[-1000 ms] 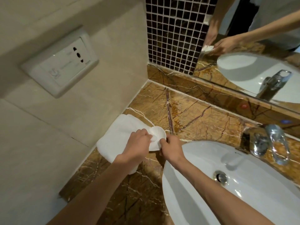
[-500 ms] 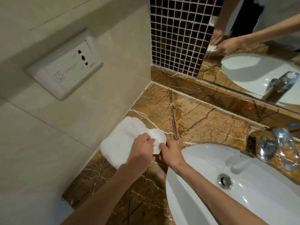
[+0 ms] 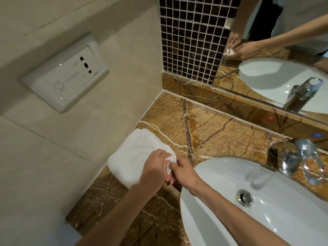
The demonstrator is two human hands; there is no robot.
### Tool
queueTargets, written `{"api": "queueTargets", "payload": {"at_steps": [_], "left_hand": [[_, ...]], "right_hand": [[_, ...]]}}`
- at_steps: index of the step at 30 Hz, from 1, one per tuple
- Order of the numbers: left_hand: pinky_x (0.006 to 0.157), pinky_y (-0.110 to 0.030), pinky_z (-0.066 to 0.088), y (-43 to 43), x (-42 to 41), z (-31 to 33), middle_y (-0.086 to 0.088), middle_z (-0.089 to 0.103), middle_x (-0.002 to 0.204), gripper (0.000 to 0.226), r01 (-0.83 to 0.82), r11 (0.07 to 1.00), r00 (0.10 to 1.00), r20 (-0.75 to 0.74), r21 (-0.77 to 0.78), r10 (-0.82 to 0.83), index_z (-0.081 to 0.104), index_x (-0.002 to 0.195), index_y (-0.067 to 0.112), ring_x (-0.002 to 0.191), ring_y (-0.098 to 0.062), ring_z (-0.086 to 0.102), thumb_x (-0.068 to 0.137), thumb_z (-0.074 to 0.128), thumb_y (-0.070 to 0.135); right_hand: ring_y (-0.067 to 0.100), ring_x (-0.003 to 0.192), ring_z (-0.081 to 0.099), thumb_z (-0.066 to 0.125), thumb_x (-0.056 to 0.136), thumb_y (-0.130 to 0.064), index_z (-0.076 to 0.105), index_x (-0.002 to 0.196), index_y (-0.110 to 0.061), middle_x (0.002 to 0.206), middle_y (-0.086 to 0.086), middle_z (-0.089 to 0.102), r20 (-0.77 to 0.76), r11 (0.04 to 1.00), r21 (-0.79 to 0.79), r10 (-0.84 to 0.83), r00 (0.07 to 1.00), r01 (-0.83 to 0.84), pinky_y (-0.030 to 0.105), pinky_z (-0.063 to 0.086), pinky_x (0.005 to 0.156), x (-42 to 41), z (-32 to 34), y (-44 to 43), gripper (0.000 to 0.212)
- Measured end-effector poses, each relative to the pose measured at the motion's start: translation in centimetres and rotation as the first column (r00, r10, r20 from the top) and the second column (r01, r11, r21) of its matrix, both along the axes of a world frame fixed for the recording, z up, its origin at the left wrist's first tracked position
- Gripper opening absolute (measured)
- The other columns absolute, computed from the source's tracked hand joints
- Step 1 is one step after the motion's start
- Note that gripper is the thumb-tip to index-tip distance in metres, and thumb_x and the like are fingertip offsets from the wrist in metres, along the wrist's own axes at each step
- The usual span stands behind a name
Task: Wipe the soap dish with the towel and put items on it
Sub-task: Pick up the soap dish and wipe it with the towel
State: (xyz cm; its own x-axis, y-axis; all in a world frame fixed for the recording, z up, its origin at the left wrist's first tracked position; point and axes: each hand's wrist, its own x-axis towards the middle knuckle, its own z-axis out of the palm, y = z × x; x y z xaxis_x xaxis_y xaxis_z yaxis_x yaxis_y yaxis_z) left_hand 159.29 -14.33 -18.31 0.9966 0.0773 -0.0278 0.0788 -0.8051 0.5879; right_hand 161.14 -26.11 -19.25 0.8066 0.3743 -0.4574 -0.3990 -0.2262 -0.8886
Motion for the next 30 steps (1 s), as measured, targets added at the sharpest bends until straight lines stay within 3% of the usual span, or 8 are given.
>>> {"api": "queueTargets", "payload": {"at_steps": [2,7,12,18,21,25,27,30], "left_hand": [[0.093,-0.020,0.034,0.4,-0.5,-0.4,-0.011,0.063,0.115,0.027,0.021,1.000,1.000,0.015,0.003,-0.021,0.065,0.111,0.004,0.108,-0.022,0.055,0.092,0.047,0.006],[0.088,-0.024,0.040,1.1,-1.1,-0.7,-0.013,0.065,0.108,0.026,0.021,1.000,0.999,0.037,-0.014,-0.021,0.067,0.105,0.002,0.101,-0.024,0.058,0.090,0.046,-0.002],[0.083,-0.018,0.037,1.4,-1.8,-0.7,-0.015,0.066,0.100,0.023,0.090,0.996,0.993,0.074,0.003,-0.090,0.068,0.099,-0.001,0.093,-0.025,0.060,0.086,0.050,-0.006],[0.084,-0.011,0.037,2.6,-2.7,-0.2,-0.010,0.066,0.101,0.023,0.166,0.985,0.981,0.096,0.047,-0.170,0.069,0.101,0.003,0.094,-0.020,0.059,0.085,0.054,-0.004],[0.080,-0.011,0.040,2.9,-3.0,0.1,-0.008,0.069,0.091,0.022,0.136,0.986,0.979,0.137,0.099,-0.149,0.071,0.097,0.003,0.085,-0.018,0.062,0.080,0.062,-0.007],[0.075,-0.017,0.046,2.3,-3.2,0.0,-0.013,0.069,0.084,0.023,0.010,0.994,0.976,0.213,0.106,-0.032,0.072,0.093,-0.002,0.077,-0.021,0.065,0.072,0.069,-0.012],[0.073,-0.020,0.049,1.8,-3.1,-0.1,-0.016,0.069,0.083,0.022,-0.040,0.996,0.968,0.251,0.076,0.020,0.071,0.092,-0.006,0.075,-0.024,0.066,0.071,0.070,-0.012],[0.066,-0.026,0.054,1.6,-2.7,-0.1,-0.020,0.068,0.079,0.019,-0.041,0.993,0.959,0.284,0.113,0.007,0.070,0.090,-0.011,0.070,-0.028,0.065,0.070,0.072,-0.012]], "right_hand": [[0.024,0.056,0.063,0.035,0.098,-0.001,0.046,0.118,-0.003,0.075,0.026,0.065,-0.093,0.998,0.049,-0.020,0.995,0.025,0.028,0.051,0.049,-0.1,-0.3,0.2,0.023],[0.027,0.058,0.063,0.035,0.087,-0.002,0.043,0.101,-0.003,0.076,0.022,0.062,-0.445,0.920,0.343,-0.018,0.895,0.188,0.030,0.051,0.053,0.2,0.0,0.6,0.016],[0.034,0.067,0.065,0.034,0.099,-0.043,0.046,0.127,0.002,0.092,0.028,0.062,-0.584,0.897,0.393,0.075,0.808,0.201,0.037,0.057,0.066,1.3,-0.3,0.0,0.054],[0.029,0.073,0.072,0.036,0.101,-0.048,0.047,0.122,-0.024,0.120,0.025,0.065,-0.493,0.949,0.262,-0.026,0.870,0.176,0.036,0.059,0.073,1.4,-0.7,0.9,0.034],[0.029,0.080,0.073,0.036,0.102,-0.043,0.049,0.127,-0.013,0.105,0.020,0.073,-0.407,0.946,0.244,-0.101,0.908,0.214,0.035,0.058,0.072,1.0,-0.8,1.3,0.041],[0.035,0.085,0.065,0.036,0.104,-0.036,0.051,0.123,-0.001,0.100,0.036,0.066,-0.350,0.897,0.270,-0.247,0.904,0.350,0.040,0.056,0.081,0.4,-0.7,1.6,0.042],[0.031,0.081,0.062,0.038,0.103,-0.034,0.049,0.120,0.004,0.081,0.022,0.067,-0.328,0.886,0.277,-0.277,0.903,0.372,0.041,0.054,0.081,0.0,-0.7,1.6,0.043],[0.030,0.083,0.059,0.043,0.102,-0.030,0.046,0.100,-0.003,0.077,0.013,0.054,-0.246,0.916,0.250,-0.254,0.936,0.314,0.048,0.053,0.094,-1.0,-0.5,1.7,0.027]]}}
